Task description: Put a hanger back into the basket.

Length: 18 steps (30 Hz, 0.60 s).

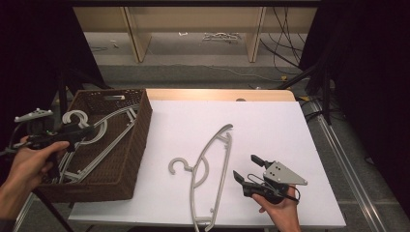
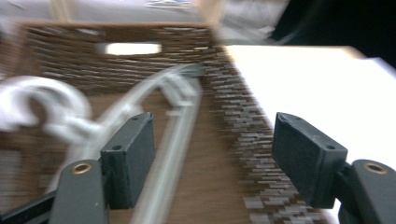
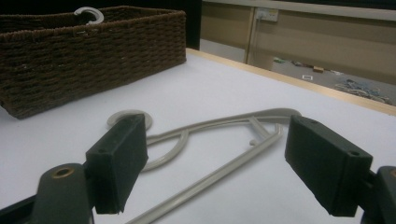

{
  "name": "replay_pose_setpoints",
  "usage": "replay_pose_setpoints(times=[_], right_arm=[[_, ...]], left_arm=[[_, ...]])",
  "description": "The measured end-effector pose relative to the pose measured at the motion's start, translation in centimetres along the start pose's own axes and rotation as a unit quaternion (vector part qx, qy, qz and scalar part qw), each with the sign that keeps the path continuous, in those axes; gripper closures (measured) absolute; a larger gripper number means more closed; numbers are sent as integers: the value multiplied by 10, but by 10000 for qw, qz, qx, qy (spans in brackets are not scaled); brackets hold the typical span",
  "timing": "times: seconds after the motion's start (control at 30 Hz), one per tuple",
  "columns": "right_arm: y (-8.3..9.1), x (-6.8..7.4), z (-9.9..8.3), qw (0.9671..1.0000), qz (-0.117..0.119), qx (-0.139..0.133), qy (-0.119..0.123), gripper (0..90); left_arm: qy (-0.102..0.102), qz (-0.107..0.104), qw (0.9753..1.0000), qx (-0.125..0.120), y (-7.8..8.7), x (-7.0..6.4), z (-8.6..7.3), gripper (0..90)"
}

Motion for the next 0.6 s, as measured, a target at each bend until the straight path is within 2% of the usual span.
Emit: replay_pose_setpoints(times=[0.03, 0.07, 0.1, 0.2, 0.23, 0.3, 0.33, 0.37, 0.5, 0.6], right_arm=[[1, 0, -1, 10000, -2, 79, 10, 221], [1, 0, -1, 10000, 2, 58, 6, 221], [1, 0, -1, 10000, 4, 56, 8, 221], [2, -1, 0, 10000, -67, 59, 35, 221], [1, 0, 0, 10000, -13, -3, 4, 221], [3, -1, -1, 9999, -48, 108, 34, 221], [2, -1, 0, 10000, -56, 46, 39, 221], [2, -1, 0, 10000, -51, 47, 37, 221], [2, 1, 0, 10000, -17, 74, 43, 221], [2, 0, -1, 10000, -17, 85, 38, 221]], left_arm=[[136, -208, 9997, -63, 1, -16, -1, 292], [197, -228, 9995, -77, 1, -20, -1, 277], [239, -371, 9989, -128, 2, -32, 0, 261], [228, -698, 9971, -201, 4, -61, -1, 252], [216, -780, 9966, -176, 4, -71, -2, 250], [194, -898, 9957, -116, 4, -87, -4, 215], [191, -959, 9951, -126, 4, -94, -5, 207], [153, -1051, 9943, -94, 4, -104, -7, 207], [14, -1252, 9921, -35, -1, -132, -14, 202], [-80, -1280, 9917, -90, -5, -147, -17, 202]])
Point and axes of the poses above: each handheld gripper's, and its own axes: y roughly backward along the jaws, z roughly out of its top, x roughly to its left, the point moved 9 cm from there along -y, roughly forward along the jaws, and after that the axes turned 5 degrees about z, right-handed, at the moved point
